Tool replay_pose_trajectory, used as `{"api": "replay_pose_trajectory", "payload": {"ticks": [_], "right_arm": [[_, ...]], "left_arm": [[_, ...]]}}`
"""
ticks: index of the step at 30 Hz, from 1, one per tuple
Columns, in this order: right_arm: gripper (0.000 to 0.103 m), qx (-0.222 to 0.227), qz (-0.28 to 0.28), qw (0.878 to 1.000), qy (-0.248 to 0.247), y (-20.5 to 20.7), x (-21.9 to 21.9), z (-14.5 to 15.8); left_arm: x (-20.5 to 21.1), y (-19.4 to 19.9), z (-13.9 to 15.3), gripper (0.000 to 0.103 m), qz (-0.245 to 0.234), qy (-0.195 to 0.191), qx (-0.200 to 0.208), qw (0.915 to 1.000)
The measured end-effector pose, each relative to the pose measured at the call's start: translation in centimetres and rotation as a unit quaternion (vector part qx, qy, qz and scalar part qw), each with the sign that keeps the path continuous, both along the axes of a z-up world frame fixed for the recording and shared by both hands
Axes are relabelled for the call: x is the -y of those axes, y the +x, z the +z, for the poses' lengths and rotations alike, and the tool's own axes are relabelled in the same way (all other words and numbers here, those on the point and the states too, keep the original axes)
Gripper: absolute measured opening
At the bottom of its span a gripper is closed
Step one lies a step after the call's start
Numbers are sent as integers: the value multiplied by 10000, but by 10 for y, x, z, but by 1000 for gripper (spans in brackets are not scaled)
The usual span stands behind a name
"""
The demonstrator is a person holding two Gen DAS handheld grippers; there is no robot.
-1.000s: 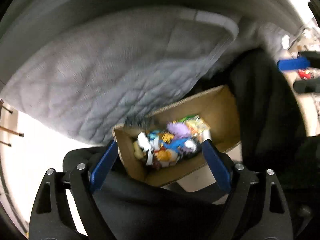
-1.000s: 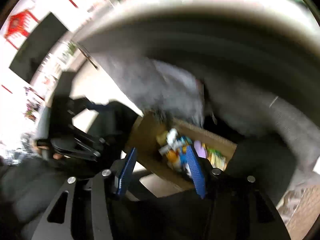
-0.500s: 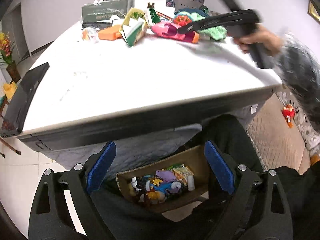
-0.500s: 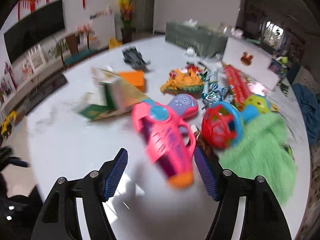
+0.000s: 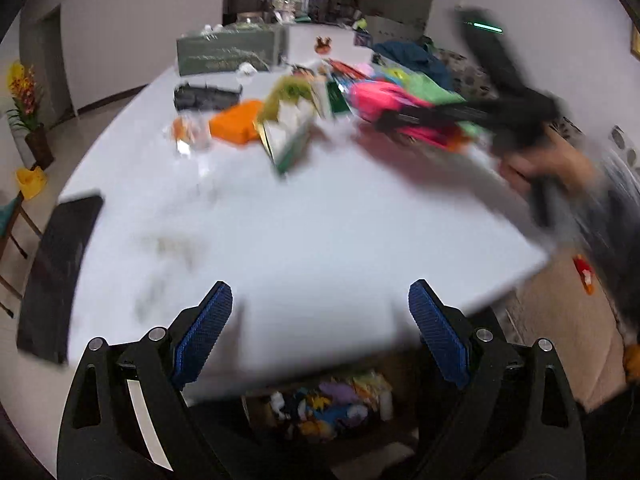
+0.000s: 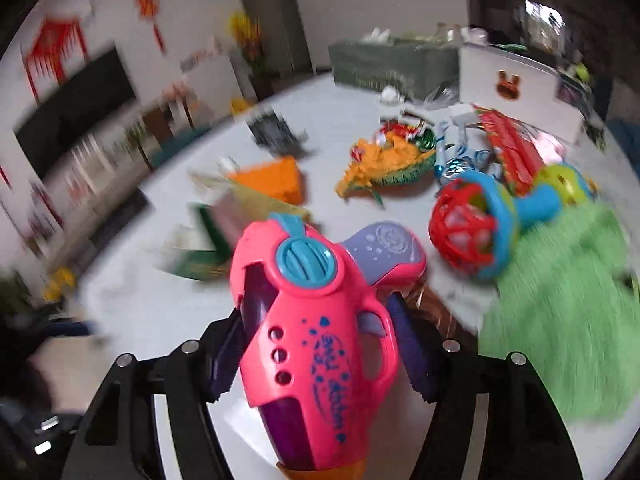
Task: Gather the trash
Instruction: 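Grasp the pink toy gun with the right gripper, then grasp the green-white paper carton with the left gripper while the right holds the gun, then lower both grippers into the cardboard box and release the items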
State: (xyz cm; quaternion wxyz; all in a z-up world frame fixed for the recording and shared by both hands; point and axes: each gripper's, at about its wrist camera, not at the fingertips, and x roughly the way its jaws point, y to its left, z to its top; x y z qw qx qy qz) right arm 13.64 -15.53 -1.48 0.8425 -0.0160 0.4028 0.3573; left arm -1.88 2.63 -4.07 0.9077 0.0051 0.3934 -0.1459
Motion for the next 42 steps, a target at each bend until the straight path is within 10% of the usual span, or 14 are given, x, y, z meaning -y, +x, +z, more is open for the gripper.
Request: {"api": "replay_pose_trajectory", "payload": {"ticks": [8,9,10,13,18,23,32,35,37,42], "right_arm": [[65,-236,-474,9928,1076,-75,69,8],[65,-274,-552,9913,1163,-83,77,7],[65,-302,-638,9896,1251,-91,84,4],[65,-270,-849,9863,1386,-108,96,0],[65,-231,-791,9849,1525,-134,99,0],[65,-445,-287,9868,1528,-175,79,-2],[65,-1712,765,9806,578,-223,14,-84],[68,-2353,801,9685,138,-205,-7,-143],[69,-2425,619,9679,-238,-199,-13,-168],[69,-1858,542,9811,-97,-207,2,-128]], "left_arm": [[32,121,6,88,494,383,-242,9978],[36,133,4,73,485,429,-348,9973],[38,141,1,34,470,396,-475,9970],[36,141,5,20,412,69,-506,9978],[36,54,45,20,113,36,595,9982],[32,-53,61,21,-714,89,876,9936],[22,-131,-47,31,-1411,551,-447,9875],[18,-112,-106,78,-1282,858,-1180,9810],[12,-98,-141,84,-1115,961,-1493,9778],[-2,-90,-142,84,-811,798,-1540,9815]]}}
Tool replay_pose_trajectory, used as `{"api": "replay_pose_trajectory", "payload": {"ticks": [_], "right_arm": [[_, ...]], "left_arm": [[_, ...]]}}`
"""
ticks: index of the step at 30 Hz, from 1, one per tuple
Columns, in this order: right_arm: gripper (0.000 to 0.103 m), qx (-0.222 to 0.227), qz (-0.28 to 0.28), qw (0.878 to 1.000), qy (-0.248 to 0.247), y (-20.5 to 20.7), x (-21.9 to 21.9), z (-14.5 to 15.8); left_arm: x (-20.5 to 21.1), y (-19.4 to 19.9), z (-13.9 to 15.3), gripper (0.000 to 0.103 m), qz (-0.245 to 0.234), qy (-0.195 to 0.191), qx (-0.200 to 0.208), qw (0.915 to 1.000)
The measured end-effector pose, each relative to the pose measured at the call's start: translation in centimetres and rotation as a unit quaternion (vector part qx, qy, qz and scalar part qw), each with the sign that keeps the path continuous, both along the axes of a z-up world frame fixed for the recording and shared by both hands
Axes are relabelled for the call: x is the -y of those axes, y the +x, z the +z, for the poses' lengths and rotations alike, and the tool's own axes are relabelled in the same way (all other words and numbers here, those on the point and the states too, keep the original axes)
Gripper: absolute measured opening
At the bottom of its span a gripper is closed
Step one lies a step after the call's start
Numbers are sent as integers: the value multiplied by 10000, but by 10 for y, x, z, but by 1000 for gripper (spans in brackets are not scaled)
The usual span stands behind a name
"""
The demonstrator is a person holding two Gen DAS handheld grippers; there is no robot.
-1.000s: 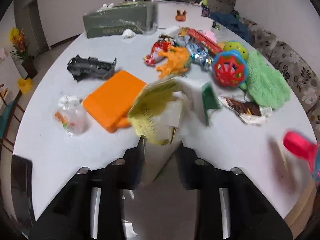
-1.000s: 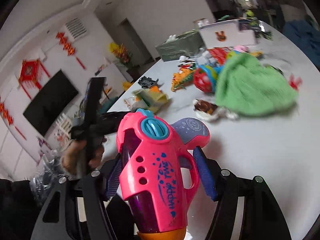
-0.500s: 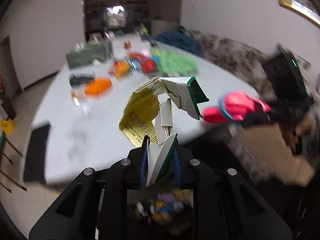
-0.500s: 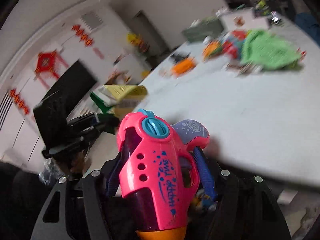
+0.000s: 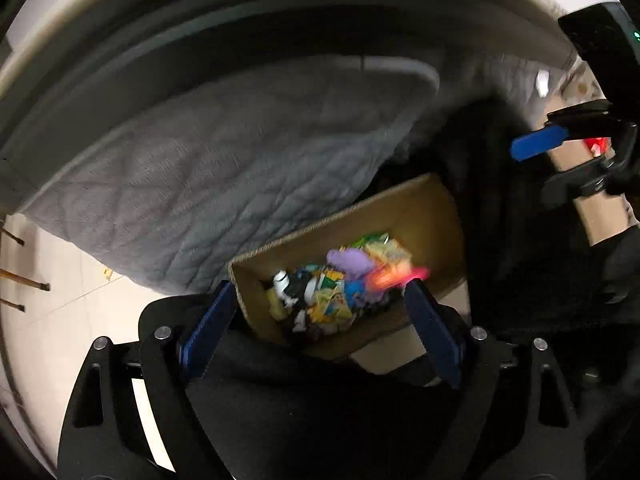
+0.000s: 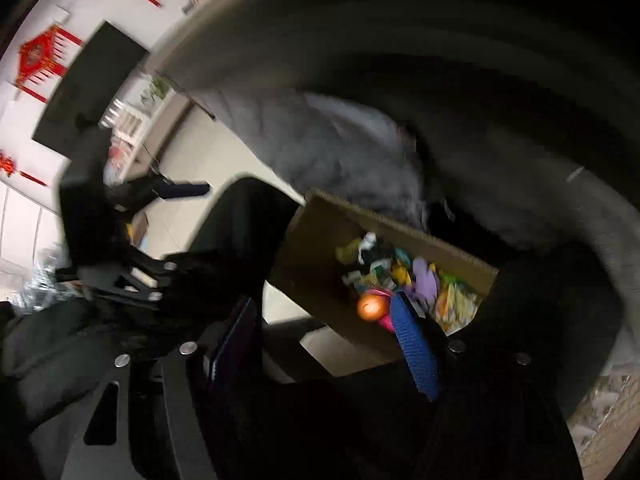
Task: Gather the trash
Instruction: 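Lower both grippers into the cardboard box and release the items, then pinch the brown snack wrapper with the right gripper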
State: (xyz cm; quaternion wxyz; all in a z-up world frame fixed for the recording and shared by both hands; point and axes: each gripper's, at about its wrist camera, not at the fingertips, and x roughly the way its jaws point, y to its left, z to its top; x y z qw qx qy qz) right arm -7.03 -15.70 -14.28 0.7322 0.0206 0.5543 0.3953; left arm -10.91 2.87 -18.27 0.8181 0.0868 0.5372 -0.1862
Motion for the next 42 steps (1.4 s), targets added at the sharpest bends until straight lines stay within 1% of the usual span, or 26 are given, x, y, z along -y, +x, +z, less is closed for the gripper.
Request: {"api": "replay_pose_trajectory", "payload": {"ticks": [2,3,4,5,7,9,11,13,14,15,16,17,20,22,23,24,25,26,28,30,33,35,36,39,40,42], "right_arm": [[70,742,-85,9968,268,-2,15,53],[73,1017,-169,9941,333,-1,24,70],[75,1447,-341,9882,376,7,32,94],[77,1725,-450,9834,329,18,35,108],[78,2266,-641,9719,-63,51,38,127],[78,2559,-728,9626,-504,89,37,130],[78,2370,-925,9640,-775,134,39,119],[78,1798,-1486,9704,-630,175,54,107],[77,1490,-1867,9700,-455,191,64,104],[77,1358,-2093,9678,-336,197,69,102],[78,1178,-2485,9614,48,205,80,100],[79,970,-2682,9577,396,212,85,96],[78,713,-2854,9523,807,223,78,95],[62,820,-2826,9539,591,228,60,95],[43,848,-2799,9550,504,233,53,94],[17,778,-2702,9586,461,237,46,90],[3,705,-2664,9601,475,245,47,86],[0,693,-2668,9595,580,247,49,84],[0,667,-2698,9586,623,243,56,86],[0,787,-2595,9594,779,234,61,93],[0,888,-2369,9624,987,212,62,104],[0,1082,-2153,9653,1005,185,63,116],[0,1182,-2031,9669,990,168,65,122],[0,1384,-1859,9691,841,144,66,128],[0,1414,-1881,9685,815,142,68,128],[8,1197,-1973,9688,899,156,70,119]], "left_arm": [[-4,-6,22,84,31,-144,269,9995],[-5,-6,33,84,35,-219,391,9990],[-8,-4,48,84,60,-339,564,9978],[-7,-1,57,85,80,-430,663,9968],[-8,-2,78,89,135,-674,886,9937],[-6,6,100,90,192,-924,1070,9898],[-5,11,113,90,251,-1073,1216,9864],[-2,14,121,90,331,-1121,1315,9844],[-3,15,123,90,378,-1151,1328,9837],[-2,15,123,90,418,-1165,1322,9835],[-2,16,123,90,451,-1191,1301,9833],[-3,15,125,90,452,-1212,1274,9834],[0,17,121,90,418,-1269,1132,9845],[4,21,121,90,375,-1232,1096,9856],[6,23,122,90,331,-1226,1108,9857],[7,24,123,90,300,-1237,1127,9854],[8,25,124,90,282,-1244,1157,9851],[9,27,126,90,258,-1253,1217,9843],[9,31,128,90,232,-1272,1329,9827],[9,40,133,90,302,-1312,1403,9809],[1,56,141,90,474,-1625,1400,9756],[-6,67,151,90,559,-1826,1490,9702],[-7,70,154,90,577,-1821,1540,9694],[-10,90,160,90,623,-1580,1729,9702],[-10,96,160,90,648,-1505,1749,9708],[-11,115,161,90,660,-1432,1765,9716]]}}
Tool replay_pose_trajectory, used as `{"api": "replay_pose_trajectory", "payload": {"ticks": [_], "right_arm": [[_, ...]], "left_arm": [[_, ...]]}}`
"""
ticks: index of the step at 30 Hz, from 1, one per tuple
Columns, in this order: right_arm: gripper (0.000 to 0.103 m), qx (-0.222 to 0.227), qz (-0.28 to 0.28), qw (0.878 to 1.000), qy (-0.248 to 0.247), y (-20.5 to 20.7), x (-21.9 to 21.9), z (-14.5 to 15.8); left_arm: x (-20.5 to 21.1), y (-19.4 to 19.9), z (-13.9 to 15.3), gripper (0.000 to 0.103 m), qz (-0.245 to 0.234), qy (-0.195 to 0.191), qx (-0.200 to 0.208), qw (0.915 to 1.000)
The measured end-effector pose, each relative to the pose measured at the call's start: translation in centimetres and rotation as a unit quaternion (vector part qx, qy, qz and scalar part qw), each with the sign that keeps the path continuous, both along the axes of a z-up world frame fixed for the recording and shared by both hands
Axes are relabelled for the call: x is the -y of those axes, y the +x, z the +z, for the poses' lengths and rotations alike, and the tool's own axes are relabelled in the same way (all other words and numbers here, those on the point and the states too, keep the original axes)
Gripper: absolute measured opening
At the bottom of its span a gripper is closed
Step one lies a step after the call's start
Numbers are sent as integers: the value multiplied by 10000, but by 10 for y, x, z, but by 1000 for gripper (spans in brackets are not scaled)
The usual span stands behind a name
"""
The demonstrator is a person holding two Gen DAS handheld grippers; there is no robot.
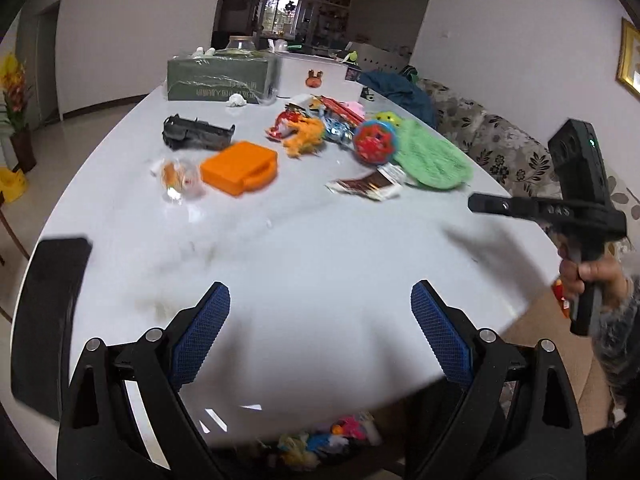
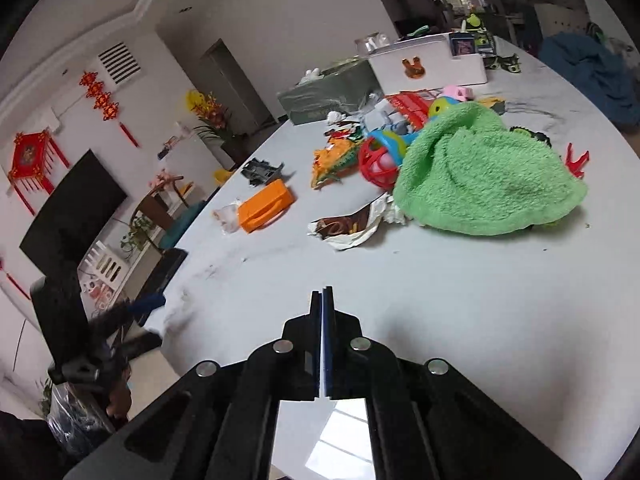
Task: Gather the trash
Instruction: 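Pinch the brown snack wrapper with the right gripper, then grasp the orange plastic container with the left gripper while the right holds the wrapper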
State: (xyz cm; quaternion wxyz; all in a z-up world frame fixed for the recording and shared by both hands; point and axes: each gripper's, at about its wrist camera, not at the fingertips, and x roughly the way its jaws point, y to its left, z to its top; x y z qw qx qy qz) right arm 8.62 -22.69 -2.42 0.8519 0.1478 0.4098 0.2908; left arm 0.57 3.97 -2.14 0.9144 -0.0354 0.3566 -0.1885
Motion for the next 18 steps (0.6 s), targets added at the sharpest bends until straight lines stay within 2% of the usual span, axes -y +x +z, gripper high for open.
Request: {"api": "replay_pose_trajectory", "payload": {"ticks": [1,2,3,4,6,7,9,10,11,16,18], "right_arm": [[11,-85,-95,9999,46,9,0,-4],[20,-198,-233,9995,65,21,-1,-11],[23,-269,-302,9991,94,31,-2,-15],[24,-356,-386,9985,167,43,-5,-20],[39,-595,-561,9961,317,66,-10,-29],[41,-714,-603,9948,403,80,-16,-34],[35,-745,-649,9938,512,98,-27,-36],[30,-781,-657,9940,396,105,-34,-36],[6,-831,-640,9940,295,111,-39,-38],[1,-524,-536,9955,579,88,-25,-23],[1,-439,-516,9956,652,73,-15,-16]], "left_arm": [[0,7,1,90,74,41,14,10000],[0,14,2,90,161,56,22,9999],[-1,17,4,90,186,-1,21,9998],[-2,18,6,90,212,-96,22,9997],[-2,14,7,90,174,-182,41,9997],[-1,10,8,90,168,-130,71,9998],[2,5,7,90,164,84,134,9997],[3,4,7,90,147,166,156,9996],[5,4,7,90,142,297,188,9993],[9,26,14,90,67,590,361,9976],[14,55,17,90,64,645,386,9971]]}}
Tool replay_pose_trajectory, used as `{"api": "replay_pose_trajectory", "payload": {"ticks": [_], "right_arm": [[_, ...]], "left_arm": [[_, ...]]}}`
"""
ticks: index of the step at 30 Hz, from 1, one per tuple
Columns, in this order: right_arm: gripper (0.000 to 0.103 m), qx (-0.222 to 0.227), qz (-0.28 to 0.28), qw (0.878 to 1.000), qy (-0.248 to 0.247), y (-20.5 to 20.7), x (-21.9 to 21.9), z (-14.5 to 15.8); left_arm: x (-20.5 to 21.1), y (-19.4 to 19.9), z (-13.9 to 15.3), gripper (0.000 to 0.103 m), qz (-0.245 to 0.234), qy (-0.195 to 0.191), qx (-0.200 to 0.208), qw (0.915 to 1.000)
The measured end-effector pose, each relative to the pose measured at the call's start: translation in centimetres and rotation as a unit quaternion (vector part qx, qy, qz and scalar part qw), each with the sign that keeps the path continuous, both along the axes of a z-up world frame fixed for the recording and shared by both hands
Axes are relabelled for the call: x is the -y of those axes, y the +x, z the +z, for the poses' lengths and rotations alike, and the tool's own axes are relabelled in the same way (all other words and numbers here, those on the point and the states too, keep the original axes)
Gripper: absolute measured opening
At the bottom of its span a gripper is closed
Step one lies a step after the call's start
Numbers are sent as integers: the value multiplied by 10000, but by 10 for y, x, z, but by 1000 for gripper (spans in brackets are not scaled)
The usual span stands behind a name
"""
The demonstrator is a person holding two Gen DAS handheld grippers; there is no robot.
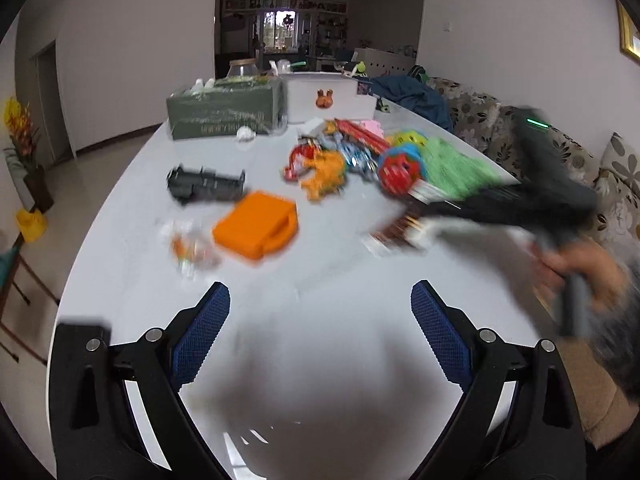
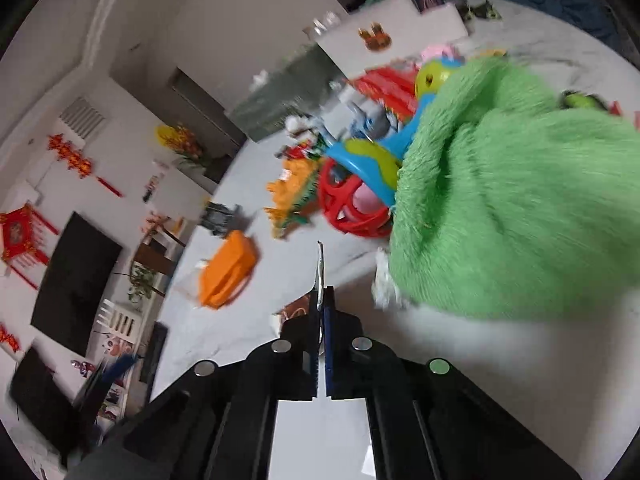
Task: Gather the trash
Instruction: 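Grasp the orange plastic container with the left gripper while the right holds the wrapper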
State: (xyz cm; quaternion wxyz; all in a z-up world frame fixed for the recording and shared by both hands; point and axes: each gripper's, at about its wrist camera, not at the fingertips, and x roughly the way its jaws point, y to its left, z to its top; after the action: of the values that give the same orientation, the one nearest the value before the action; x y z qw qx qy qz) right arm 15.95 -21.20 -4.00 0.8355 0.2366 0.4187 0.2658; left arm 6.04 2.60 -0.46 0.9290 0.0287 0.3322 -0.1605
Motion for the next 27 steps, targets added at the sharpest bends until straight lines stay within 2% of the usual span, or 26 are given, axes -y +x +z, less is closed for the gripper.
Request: {"api": "replay_pose_trajectory", "payload": {"ticks": [5,8,9,11,12,13,14,15,16,17,19,21,22,24,25,26,27], "right_arm": [[1,405,-62,9990,-169,-54,32,19],[1,392,-174,9991,-71,-74,52,17],[1,378,-213,9991,-40,-78,57,16],[1,370,-257,9990,19,-86,63,14],[1,389,-234,9990,18,-88,62,13],[1,399,-193,9990,22,-90,60,12],[1,402,-174,9990,33,-91,60,11],[1,395,-141,9991,55,-91,56,9],[1,384,-66,9992,65,-91,51,8],[1,385,-41,9992,53,-90,46,7],[1,421,85,9991,7,-93,34,7],[1,456,179,9988,-40,-95,24,7],[1,469,238,9986,-59,-95,19,6],[1,461,225,9986,-152,-94,13,5],[1,452,231,9986,-152,-94,12,4],[1,443,234,9987,-137,-94,12,4],[1,447,229,9986,-141,-96,12,5]], "left_arm": [[19,94,-15,90,163,497,-499,9974],[24,137,-35,90,146,841,-923,9921],[25,141,-39,91,168,984,-924,9907],[33,141,-49,91,175,1629,-666,9842],[31,137,-48,84,109,1497,-663,9864],[30,133,-46,70,111,1472,-633,9870],[30,124,-44,70,64,1507,-556,9870],[27,115,-42,69,-54,1366,-560,9890],[25,104,-39,44,-101,1218,-430,9916],[25,89,-32,35,-127,1188,-174,9927],[23,70,-20,22,-5,1077,-24,9942],[17,52,-8,18,-152,650,-45,9978],[16,43,-7,15,-171,689,54,9975],[18,42,-9,15,-71,899,186,9957],[18,43,-9,15,-35,870,211,9960],[13,47,-8,16,29,770,176,9969],[10,50,-8,27,22,691,76,9976]]}}
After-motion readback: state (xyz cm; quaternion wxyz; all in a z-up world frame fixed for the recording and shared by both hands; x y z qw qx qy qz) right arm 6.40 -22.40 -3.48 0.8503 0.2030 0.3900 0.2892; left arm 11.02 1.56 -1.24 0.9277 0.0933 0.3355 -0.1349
